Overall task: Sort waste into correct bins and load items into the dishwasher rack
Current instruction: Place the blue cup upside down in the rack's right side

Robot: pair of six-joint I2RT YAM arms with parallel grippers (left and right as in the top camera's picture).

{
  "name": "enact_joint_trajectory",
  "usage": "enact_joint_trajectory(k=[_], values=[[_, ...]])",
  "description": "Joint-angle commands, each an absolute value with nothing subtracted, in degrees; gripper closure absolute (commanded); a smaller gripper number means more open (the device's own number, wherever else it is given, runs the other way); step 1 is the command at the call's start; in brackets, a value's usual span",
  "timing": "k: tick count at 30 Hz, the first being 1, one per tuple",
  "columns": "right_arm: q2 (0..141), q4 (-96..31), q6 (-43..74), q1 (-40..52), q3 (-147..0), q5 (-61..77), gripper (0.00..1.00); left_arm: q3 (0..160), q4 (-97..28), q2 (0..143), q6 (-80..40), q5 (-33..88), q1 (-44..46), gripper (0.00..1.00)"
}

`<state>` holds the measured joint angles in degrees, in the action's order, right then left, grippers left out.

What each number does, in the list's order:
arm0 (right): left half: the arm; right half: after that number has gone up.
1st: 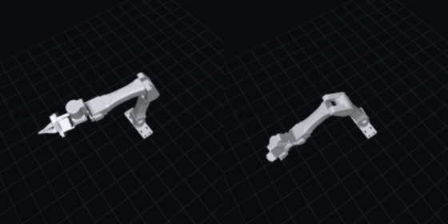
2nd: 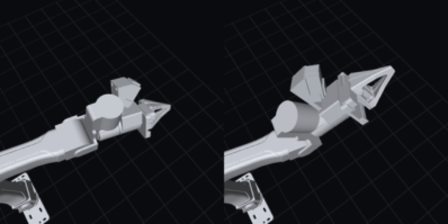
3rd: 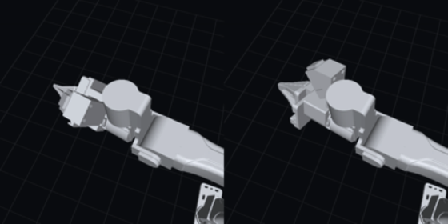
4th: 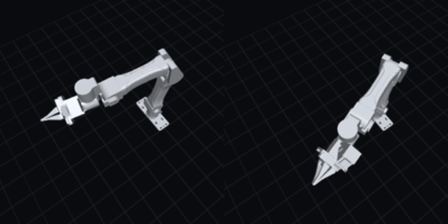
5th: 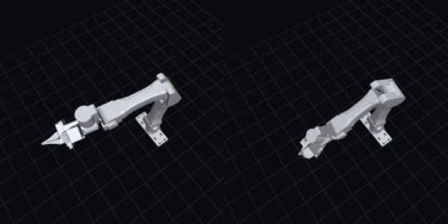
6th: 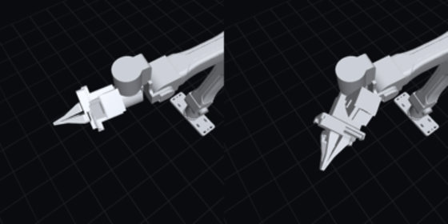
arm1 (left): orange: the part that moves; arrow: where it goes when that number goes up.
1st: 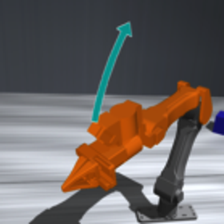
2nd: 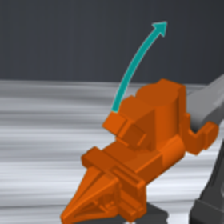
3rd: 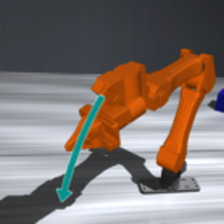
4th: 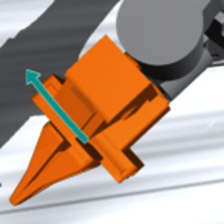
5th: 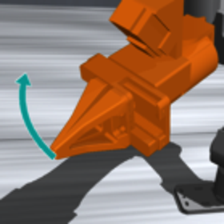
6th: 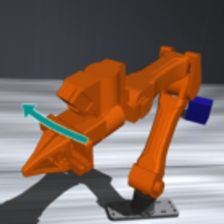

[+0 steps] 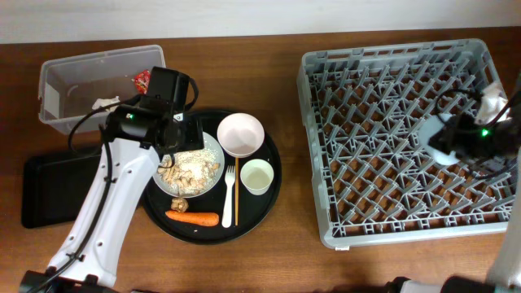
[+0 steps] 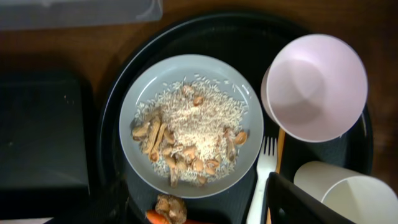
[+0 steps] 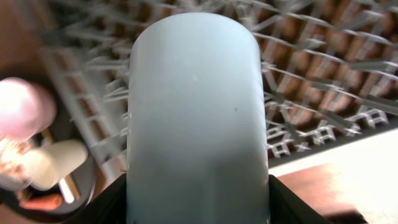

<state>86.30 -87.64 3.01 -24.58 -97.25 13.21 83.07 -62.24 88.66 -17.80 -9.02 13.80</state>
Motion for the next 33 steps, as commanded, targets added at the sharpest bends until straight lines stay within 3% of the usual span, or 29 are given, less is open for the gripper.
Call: enact_joint_trajectory(k=[1,11,21,23,25,26,28,33], values=[[91.1,-87.7,5.4,-30.1,-99.8,8.3,0.63,83.3,-63.1,88.1,-18.4,-10.3,13.7,0.3],[100.7,-84.6,6.5,-42.9,-99.8,8.1,0.63,83.3,-63.9,88.1,-18.4,-10.3,13.7,0.3],[107.5,-84.6,6.5,-45.1,-99.6,6.6,0.62,83.3,-64.2,88.1,-18.4,-10.1,13.7,0.3],[108.4,-84.6,6.5,-45.1,-99.6,6.6,0.47,83.3,-64.2,88.1,-18.4,-10.1,13.7,0.3],[109.2,-84.1,6.5,-45.1,-99.6,6.6,0.17,83.3,-64.2,88.1,-18.3,-10.1,13.7,0.3],[109.4,-83.9,6.5,-45.1,-99.5,6.8,0.09,83.3,-64.2,88.1,-18.4,-10.1,13.7,0.3],[109.4,-83.4,6.6,-45.1,-99.6,7.4,0.01,83.3,-64.2,88.1,-18.3,-10.1,13.7,0.3],[109.3,-84.1,8.5,-45.0,-99.6,8.6,0.0,83.3,-64.2,88.1,-18.3,-9.8,13.7,0.31]])
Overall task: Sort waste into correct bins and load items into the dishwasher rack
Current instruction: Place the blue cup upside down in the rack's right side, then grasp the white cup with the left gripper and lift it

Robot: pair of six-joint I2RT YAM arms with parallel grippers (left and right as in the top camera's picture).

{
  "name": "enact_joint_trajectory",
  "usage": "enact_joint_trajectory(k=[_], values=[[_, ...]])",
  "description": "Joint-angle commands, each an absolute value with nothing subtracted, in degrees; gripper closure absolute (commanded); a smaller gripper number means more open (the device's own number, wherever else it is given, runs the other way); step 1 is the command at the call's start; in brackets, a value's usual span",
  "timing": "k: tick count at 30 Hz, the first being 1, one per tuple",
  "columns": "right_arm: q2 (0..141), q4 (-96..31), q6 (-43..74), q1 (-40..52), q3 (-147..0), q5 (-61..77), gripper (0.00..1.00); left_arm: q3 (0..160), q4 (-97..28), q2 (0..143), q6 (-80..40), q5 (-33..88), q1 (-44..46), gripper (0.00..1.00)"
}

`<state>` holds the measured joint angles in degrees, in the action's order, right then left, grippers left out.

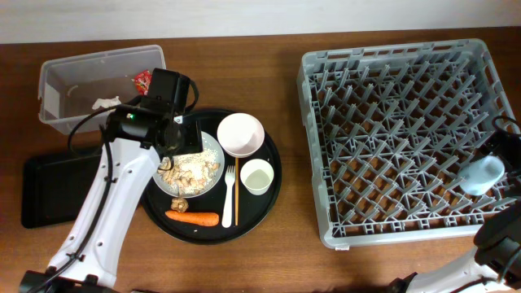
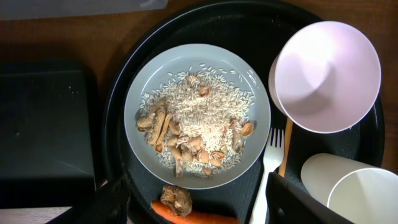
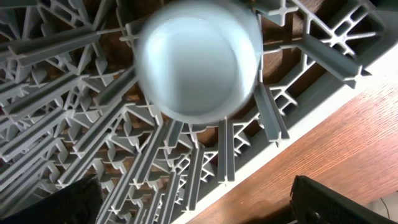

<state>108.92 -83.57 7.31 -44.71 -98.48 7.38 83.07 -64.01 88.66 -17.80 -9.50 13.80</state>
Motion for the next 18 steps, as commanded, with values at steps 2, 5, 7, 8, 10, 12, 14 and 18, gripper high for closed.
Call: enact_joint_trajectory(k=[2,5,7,8,10,12,14,18], values=[[109.3,-84.8,8.4,-45.0,-99.6,11.1,0.0,83.3,-64.2,88.1,-18.3,-9.1,13.7,0.3],[108.2,-86.0,5.0,-44.7,-99.6,16.2,0.0,83.3,-64.2,88.1,-18.3,-7.0,13.7,0.3],[105.8,-86.7,3.4,-43.4,-99.6,18.9,0.0,83.3,-64.2,88.1,-18.3,-4.5,13.7,0.3],[104.8,-86.8,2.5,-42.5,-99.6,19.8,0.0,83.3,-64.2,88.1,-18.3,-3.4,13.7,0.3],[102.4,-86.8,1.7,-40.2,-99.6,21.5,0.03,83.3,-64.4,88.1,-18.4,-1.0,13.7,0.3],[99.9,-86.8,0.8,-36.9,-99.6,21.5,0.04,83.3,-64.6,88.2,-18.3,0.6,13.8,0.31],[96.9,-87.1,-0.5,-32.1,-99.6,21.4,0.04,82.9,-64.4,88.2,-18.3,0.7,14.5,0.32],[93.0,-87.7,-1.1,-21.8,-99.6,17.4,0.02,79.3,-61.9,88.2,-18.4,2.7,17.2,0.34]])
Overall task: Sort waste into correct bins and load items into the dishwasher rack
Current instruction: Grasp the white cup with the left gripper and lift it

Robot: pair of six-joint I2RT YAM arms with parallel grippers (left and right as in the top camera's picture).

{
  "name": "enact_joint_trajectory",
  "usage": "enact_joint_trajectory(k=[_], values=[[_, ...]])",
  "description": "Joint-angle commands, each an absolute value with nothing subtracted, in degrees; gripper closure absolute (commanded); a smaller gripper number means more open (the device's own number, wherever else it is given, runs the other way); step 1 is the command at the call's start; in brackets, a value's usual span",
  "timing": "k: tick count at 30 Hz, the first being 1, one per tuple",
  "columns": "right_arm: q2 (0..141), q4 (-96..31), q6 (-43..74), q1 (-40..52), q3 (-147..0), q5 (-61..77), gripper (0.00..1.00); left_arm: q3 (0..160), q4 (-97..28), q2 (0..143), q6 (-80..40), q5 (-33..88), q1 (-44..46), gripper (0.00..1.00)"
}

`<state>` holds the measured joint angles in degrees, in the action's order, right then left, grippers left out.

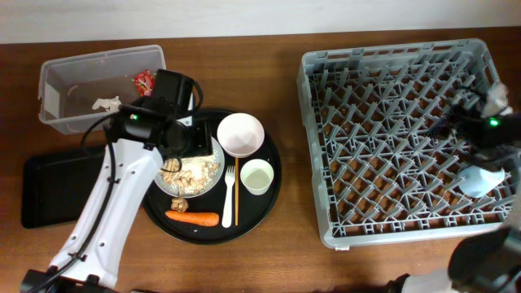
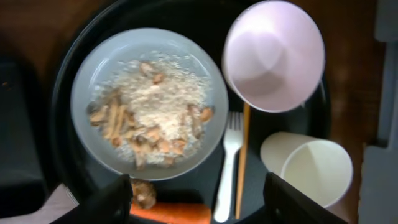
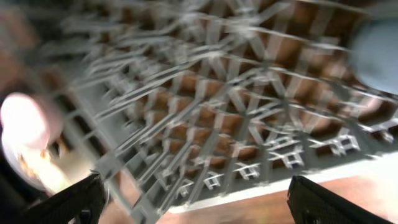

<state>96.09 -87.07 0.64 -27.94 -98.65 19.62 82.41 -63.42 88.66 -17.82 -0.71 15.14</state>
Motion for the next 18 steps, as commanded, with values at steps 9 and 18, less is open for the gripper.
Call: enact_joint_trajectory(k=[9,18], values=[[92.3,-89.0,3.2,-6.4,-99.5,7.9,0.01,67.9,-49.8,88.2,-19.4,11.2,20.4,0.34],[92.3,-88.7,3.5,0.4,-99.5,7.7,0.01,58.1,-36.2,88.9,-20.1,18.9,21.3,0.34]])
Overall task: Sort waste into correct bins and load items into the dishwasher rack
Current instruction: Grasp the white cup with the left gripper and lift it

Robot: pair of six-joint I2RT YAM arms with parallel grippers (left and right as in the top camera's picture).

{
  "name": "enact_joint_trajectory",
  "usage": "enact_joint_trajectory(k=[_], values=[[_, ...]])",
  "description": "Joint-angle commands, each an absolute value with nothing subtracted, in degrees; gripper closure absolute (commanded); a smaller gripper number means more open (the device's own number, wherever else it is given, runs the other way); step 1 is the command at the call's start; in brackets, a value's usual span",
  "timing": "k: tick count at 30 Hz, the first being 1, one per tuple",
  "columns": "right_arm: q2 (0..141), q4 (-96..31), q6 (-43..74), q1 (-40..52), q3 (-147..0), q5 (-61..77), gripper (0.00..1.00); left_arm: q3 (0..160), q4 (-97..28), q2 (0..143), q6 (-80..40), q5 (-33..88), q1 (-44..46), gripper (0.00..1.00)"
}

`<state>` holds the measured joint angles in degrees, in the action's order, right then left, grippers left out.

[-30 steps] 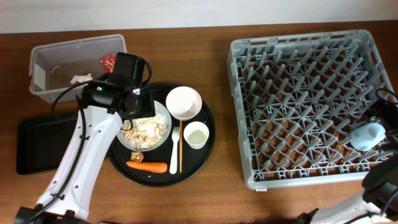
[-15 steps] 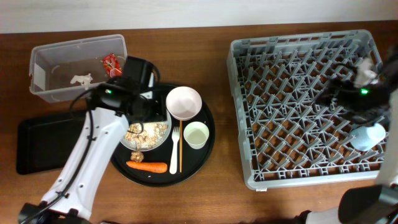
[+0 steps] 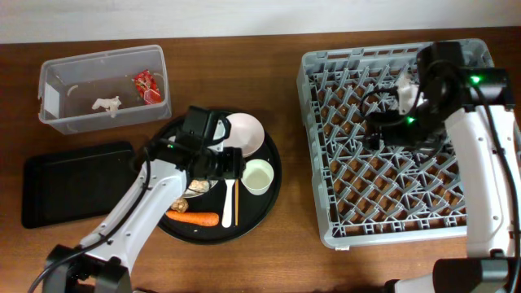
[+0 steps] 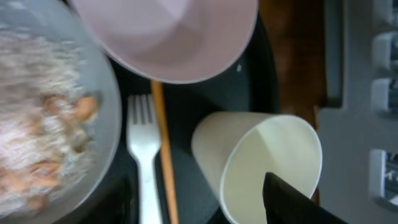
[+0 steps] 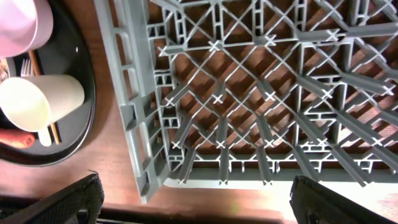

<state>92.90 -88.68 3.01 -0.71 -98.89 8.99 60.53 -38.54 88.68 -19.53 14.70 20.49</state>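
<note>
A round black tray (image 3: pixel 273 194) holds a cream cup (image 3: pixel 258 176), a pale pink bowl (image 3: pixel 248 132), a white fork (image 3: pixel 228 203), a chopstick (image 4: pixel 163 143), a carrot (image 3: pixel 193 218) and a plate of rice and peanuts (image 4: pixel 43 124). My left gripper (image 4: pixel 199 206) is open low over the tray, its right finger over the cream cup (image 4: pixel 261 162) and the bowl (image 4: pixel 168 31) just beyond. Over the upper left of the grey dishwasher rack (image 3: pixel 326 187), my right gripper (image 5: pixel 199 205) hangs open and empty. No cup shows in the rack; my right arm hides part of it.
A clear bin (image 3: pixel 49 98) at the back left holds a red wrapper (image 3: pixel 146 84) and a white scrap. A flat black tray (image 3: pixel 73 183) lies left of the round one. Bare wooden table separates the round tray and the rack.
My left gripper has gone from above the rice plate to low over the cream cup. My right gripper has shifted from the rack's right side to its upper left part.
My right gripper first held a pale blue cup over the rack. Then the cup lay in the rack's right side with the gripper open above it. The gripper then left it and now hangs over the rack's left. My left gripper stayed over the plate, then went to the cream cup.
</note>
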Motion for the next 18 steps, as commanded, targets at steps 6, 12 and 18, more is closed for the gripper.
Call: enact_joint_trajectory(k=[6,12,18], values=[[92.3,-89.3,3.4,0.4,-99.5,7.7,0.01,57.7,-34.8,93.3,-20.1,20.1,22.2,0.49],[92.3,-89.9,3.4,0.4,-99.5,7.7,0.01,57.7,-33.1,94.2,-20.1,21.4,22.2,0.87],[92.3,-90.1,3.4,0.4,-99.5,7.3,0.01,57.8,-34.6,93.4,-20.1,21.9,22.0,1.0]])
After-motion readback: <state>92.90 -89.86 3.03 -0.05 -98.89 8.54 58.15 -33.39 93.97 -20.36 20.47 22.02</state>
